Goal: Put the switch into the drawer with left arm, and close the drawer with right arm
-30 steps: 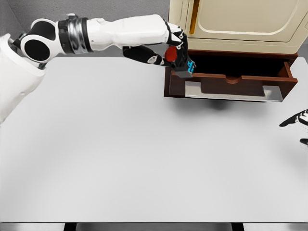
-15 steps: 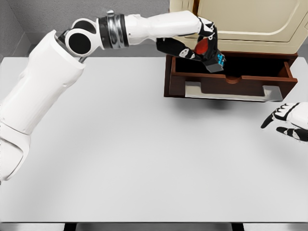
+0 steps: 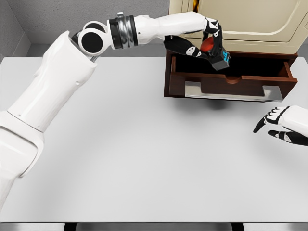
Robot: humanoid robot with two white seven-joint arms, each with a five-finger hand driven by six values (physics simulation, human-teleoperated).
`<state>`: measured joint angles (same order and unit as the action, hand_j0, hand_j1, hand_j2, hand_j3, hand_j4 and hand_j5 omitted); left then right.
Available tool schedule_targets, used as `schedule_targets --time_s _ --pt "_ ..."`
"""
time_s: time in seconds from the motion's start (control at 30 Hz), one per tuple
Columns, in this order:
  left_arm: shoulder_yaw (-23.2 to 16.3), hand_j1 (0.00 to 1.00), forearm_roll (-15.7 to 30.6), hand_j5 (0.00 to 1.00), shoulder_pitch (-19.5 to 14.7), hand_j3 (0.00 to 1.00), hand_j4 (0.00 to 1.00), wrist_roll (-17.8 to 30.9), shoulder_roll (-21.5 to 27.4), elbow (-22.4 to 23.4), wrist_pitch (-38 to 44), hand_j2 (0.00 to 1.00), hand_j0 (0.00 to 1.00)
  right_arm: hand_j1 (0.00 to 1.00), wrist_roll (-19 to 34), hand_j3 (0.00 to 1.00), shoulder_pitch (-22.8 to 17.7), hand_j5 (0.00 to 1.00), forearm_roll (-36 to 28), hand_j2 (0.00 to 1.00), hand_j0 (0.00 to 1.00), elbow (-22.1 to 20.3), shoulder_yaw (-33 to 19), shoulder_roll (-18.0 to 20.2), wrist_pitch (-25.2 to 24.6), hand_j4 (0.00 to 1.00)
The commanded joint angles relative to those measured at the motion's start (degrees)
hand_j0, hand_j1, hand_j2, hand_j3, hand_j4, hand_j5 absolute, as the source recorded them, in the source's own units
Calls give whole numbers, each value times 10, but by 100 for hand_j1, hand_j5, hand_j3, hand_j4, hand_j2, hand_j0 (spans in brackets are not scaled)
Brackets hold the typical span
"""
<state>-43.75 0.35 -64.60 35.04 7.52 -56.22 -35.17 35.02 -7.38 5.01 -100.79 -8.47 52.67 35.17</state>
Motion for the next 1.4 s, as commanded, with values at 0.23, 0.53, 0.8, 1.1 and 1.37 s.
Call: schedule_targets --time_s 0.23,0.53,0.8,1.1,1.37 --pt "6 35 -15 35 -1 35 35 0 -31 37 2 35 35 57 0 57 -2 57 -21 57 57 0 -1 2 -2 57" --pt "9 53 -15 53 0 53 53 0 -37 54 2 53 53 57 0 57 -6 57 -21 57 57 0 -1 2 -2 57" --pt "19 83 -15 83 1 83 83 0 -41 66 2 83 83 59 0 59 -6 59 -20 59 59 0 -1 2 -2 59" --pt "20 97 -14 97 0 97 97 0 -41 66 2 97 97 60 0 60 -4 60 -21 60 60 0 -2 2 -2 60" --pt "23 100 1 100 8 100 100 0 -29 -53 2 100 100 60 0 60 -4 60 -25 60 60 0 -6 2 -2 60"
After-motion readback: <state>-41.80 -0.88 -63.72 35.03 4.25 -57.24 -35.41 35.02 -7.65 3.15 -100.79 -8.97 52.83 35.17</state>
